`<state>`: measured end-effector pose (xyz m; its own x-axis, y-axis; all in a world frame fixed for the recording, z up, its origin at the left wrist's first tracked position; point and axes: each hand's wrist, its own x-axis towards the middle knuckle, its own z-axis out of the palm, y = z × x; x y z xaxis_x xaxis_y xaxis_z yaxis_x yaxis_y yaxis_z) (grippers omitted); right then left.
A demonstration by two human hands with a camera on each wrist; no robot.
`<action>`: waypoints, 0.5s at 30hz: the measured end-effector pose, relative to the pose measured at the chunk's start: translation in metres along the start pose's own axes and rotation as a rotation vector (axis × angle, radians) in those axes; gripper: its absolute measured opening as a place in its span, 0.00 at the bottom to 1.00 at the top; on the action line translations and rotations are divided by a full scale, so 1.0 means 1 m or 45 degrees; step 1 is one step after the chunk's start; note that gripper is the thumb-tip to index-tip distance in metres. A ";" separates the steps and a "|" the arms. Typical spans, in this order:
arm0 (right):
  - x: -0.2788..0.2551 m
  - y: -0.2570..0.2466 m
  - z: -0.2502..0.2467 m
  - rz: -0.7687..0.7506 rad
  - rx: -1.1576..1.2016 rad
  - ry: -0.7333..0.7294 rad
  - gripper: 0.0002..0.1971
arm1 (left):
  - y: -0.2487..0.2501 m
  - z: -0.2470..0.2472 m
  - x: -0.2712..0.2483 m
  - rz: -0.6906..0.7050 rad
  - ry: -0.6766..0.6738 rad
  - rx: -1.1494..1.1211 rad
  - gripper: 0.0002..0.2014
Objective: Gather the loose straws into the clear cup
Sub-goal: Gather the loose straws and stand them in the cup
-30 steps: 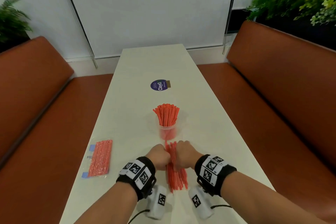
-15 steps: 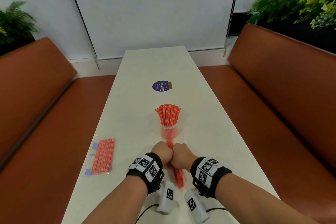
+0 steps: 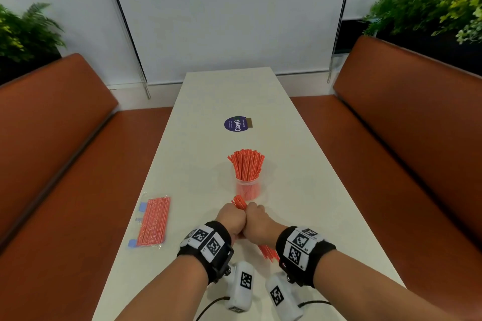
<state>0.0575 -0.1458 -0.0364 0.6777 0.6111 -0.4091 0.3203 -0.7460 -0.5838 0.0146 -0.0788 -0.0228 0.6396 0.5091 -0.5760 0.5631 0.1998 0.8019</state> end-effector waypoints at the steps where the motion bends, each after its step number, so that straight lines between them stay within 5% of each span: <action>1: -0.002 -0.002 -0.002 -0.042 0.064 -0.015 0.27 | 0.000 -0.002 0.000 0.037 0.037 0.017 0.08; 6: -0.016 -0.010 -0.019 -0.316 0.134 -0.014 0.05 | 0.002 -0.013 0.002 0.230 0.176 0.169 0.12; 8: -0.016 -0.012 -0.026 -0.407 0.147 0.022 0.14 | 0.007 -0.018 0.002 0.309 0.208 0.148 0.16; 13: -0.004 -0.014 -0.055 -0.488 0.283 0.236 0.03 | 0.032 -0.026 0.000 0.507 0.203 0.064 0.07; 15: 0.006 -0.018 -0.073 -0.540 0.417 0.377 0.04 | 0.041 -0.031 0.005 0.524 0.294 0.163 0.16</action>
<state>0.1037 -0.1484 0.0227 0.7057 0.7026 0.0911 0.4142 -0.3048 -0.8576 0.0246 -0.0417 0.0122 0.6983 0.6992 -0.1532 0.3569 -0.1545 0.9213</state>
